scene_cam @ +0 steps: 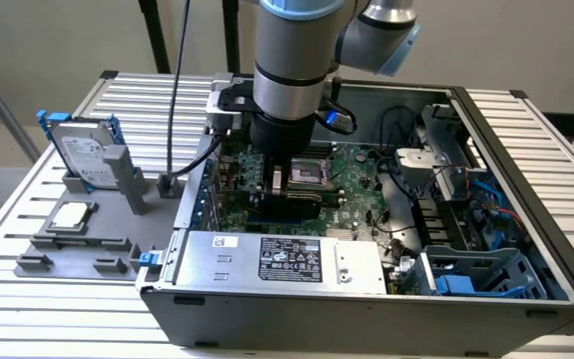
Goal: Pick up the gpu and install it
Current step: 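Insert the gpu into the slot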
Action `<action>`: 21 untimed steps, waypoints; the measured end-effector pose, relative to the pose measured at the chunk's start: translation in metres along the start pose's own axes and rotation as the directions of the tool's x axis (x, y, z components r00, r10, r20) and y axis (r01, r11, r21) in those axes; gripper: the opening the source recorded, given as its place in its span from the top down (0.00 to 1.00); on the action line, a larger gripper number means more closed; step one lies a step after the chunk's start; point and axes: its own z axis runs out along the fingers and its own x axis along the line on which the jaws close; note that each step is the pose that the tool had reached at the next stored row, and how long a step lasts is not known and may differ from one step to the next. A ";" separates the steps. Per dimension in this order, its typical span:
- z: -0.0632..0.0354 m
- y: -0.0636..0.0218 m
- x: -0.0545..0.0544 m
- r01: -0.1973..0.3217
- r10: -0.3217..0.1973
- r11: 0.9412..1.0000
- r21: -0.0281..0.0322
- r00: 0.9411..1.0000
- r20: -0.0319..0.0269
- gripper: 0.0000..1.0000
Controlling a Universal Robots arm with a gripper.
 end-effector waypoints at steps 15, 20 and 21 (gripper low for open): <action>0.0026 -0.0002 -0.002 0.000 0.000 1.000 0.000 1.000 -0.003 0.73; 0.0037 -0.0003 -0.002 0.000 0.000 1.000 0.000 1.000 -0.002 0.73; 0.0040 -0.0003 -0.002 0.000 0.000 1.000 0.000 1.000 -0.002 0.73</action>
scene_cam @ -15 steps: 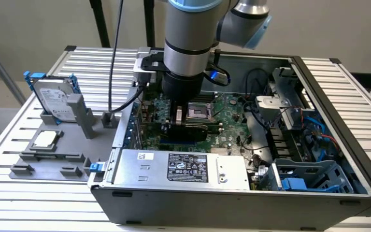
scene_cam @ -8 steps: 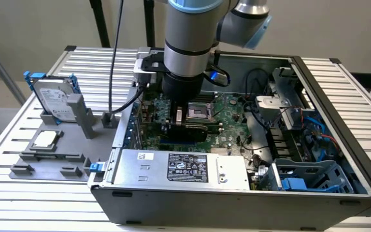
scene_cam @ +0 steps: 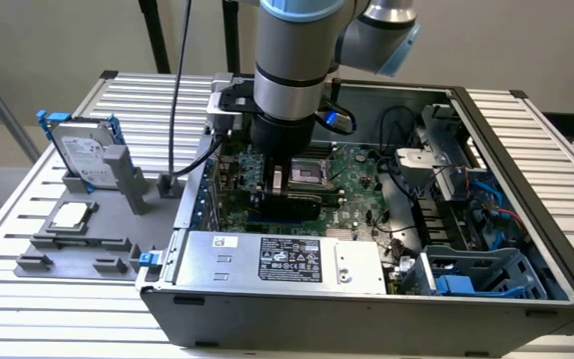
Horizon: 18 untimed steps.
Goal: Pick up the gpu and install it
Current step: 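Insert the gpu into the slot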
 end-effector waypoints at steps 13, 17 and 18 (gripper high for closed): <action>0.0046 0.0000 0.000 0.000 0.000 1.000 0.003 1.000 0.000 0.73; 0.0045 0.0009 0.000 0.000 0.000 1.000 0.003 1.000 0.000 0.73; 0.0041 0.0011 0.000 0.000 0.000 1.000 0.003 1.000 0.000 0.73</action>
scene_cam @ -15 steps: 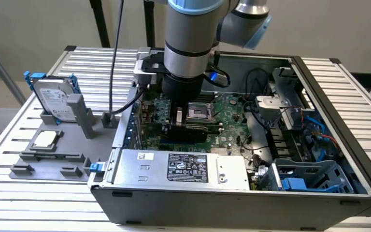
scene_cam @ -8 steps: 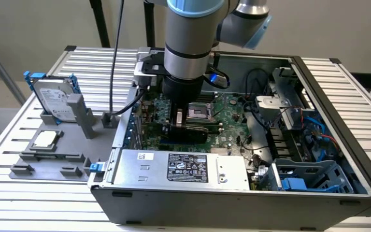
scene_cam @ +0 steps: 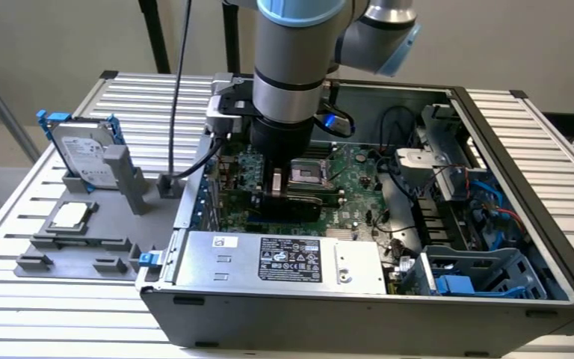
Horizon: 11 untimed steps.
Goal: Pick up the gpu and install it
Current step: 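Insert the gpu into the slot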
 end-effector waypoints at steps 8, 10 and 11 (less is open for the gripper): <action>-0.0040 0.0029 0.000 0.002 -0.002 1.000 0.000 1.000 0.000 0.73; -0.0039 0.0031 0.000 0.004 -0.004 1.000 0.002 1.000 -0.001 0.73; -0.0039 0.0033 0.000 0.005 -0.005 1.000 0.005 1.000 -0.001 0.73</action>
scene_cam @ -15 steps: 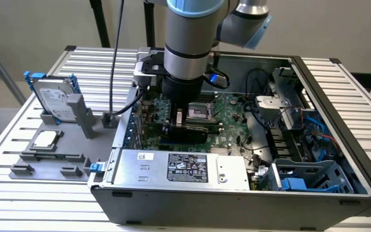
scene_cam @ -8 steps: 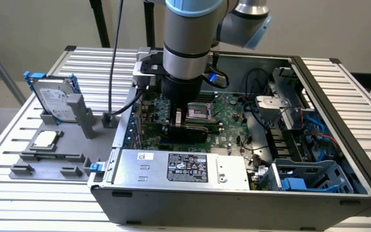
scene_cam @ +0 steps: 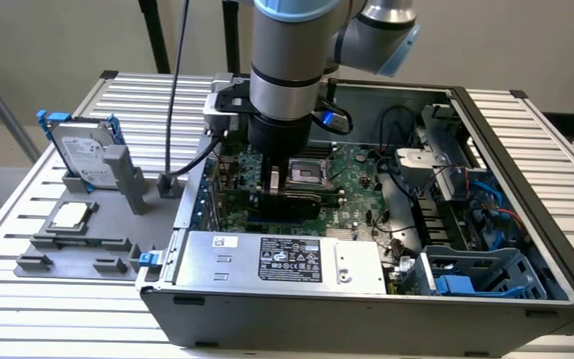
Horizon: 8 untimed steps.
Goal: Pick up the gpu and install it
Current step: 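Insert the gpu into the slot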
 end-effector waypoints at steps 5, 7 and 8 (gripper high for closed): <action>0.0003 0.0000 0.000 0.002 -0.002 0.999 0.040 1.000 0.000 0.73; 0.0004 0.0006 0.000 0.002 -0.002 0.999 0.054 1.000 0.000 0.73; 0.0005 0.0015 0.000 0.003 -0.003 0.998 0.060 1.000 0.000 0.73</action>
